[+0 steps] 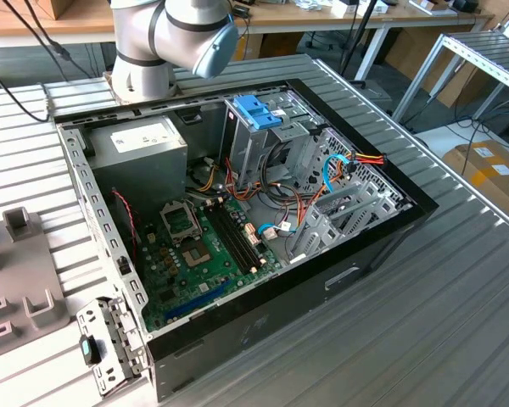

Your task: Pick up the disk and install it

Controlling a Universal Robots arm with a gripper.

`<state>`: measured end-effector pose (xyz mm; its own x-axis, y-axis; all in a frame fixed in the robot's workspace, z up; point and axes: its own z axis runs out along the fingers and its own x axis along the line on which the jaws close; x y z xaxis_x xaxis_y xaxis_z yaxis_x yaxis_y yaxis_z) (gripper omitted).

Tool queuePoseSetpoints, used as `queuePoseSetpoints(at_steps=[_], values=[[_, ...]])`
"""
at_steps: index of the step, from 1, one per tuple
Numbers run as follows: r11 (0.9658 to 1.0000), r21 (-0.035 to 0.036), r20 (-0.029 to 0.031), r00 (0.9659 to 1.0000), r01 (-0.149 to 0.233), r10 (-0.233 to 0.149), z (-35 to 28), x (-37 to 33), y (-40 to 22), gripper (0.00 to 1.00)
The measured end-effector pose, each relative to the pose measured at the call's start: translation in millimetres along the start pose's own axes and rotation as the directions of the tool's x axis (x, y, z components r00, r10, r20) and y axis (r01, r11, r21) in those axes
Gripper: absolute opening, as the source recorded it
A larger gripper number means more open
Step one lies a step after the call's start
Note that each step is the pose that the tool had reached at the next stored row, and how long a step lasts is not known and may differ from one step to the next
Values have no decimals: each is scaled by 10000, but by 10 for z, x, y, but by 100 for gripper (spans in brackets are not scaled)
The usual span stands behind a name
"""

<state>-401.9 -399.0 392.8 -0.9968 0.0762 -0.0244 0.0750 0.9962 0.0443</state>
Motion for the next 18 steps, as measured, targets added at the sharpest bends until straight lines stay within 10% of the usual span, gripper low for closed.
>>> queuePoseSetpoints(at_steps=[18], values=[[10000,0,0,10000,-1,1,2,248,89,11]])
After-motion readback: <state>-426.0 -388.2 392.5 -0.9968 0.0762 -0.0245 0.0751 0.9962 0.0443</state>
